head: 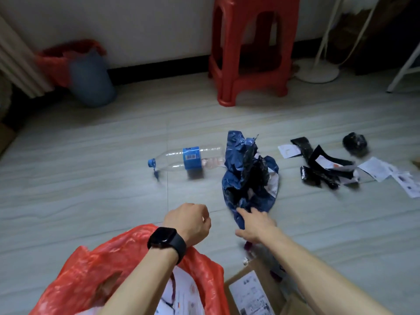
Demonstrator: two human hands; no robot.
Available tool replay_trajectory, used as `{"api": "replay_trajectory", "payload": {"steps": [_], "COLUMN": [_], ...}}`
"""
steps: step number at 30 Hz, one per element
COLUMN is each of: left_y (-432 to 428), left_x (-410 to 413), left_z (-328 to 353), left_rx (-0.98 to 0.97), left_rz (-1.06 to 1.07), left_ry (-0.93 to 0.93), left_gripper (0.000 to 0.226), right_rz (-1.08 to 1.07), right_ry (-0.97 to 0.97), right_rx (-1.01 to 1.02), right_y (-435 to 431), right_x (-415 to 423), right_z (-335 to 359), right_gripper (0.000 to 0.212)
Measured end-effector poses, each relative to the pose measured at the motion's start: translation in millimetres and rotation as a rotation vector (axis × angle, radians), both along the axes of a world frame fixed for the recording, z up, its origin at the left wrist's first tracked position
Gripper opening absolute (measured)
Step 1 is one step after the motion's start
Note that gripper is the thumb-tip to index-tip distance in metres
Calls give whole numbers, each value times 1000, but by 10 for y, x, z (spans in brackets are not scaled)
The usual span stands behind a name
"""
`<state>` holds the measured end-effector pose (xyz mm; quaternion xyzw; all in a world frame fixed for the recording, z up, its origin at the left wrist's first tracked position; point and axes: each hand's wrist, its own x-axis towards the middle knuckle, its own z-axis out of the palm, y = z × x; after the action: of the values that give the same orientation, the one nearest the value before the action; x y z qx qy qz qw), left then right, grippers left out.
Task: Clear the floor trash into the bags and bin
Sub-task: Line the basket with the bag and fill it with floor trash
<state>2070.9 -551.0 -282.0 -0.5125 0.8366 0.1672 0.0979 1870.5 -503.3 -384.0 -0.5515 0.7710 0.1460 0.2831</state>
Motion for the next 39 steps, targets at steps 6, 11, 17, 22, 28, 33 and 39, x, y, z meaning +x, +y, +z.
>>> {"api": "replay_trajectory", "payload": {"steps": [6, 11, 17, 22, 28, 33, 39], "left_y": [-4, 10, -1, -58, -106, -70, -15], "left_x": [-28, -28, -74, -348, -548, -592, -442], "left_z": [79, 120, 280, 443, 676, 782, 862], "left_rx": [6, -8, -86, -79, 35, 221, 326], "left_rz": [47, 75, -95, -125, 209, 435, 528], "left_ry": [34, 104, 224, 356, 697, 947, 1019], "left_gripper": [26, 36, 103, 45, 22, 24, 45], "right_rz": [94, -359, -669, -717, -806, -540, -491], "right_ry": [151, -433, -1199, -1258, -1014, -1089, -905], "right_rx": [-184, -420, -444, -495, -814, -723, -816], "right_y": [57, 197, 445, 439, 457, 693, 759], "right_x": [-56, -199, -465, -698, -842, -656, -534], "right_z": [-132, 151, 1158, 1630, 1718, 1618, 1561], "right_gripper": [42, 15, 11, 17, 52, 87, 50]}}
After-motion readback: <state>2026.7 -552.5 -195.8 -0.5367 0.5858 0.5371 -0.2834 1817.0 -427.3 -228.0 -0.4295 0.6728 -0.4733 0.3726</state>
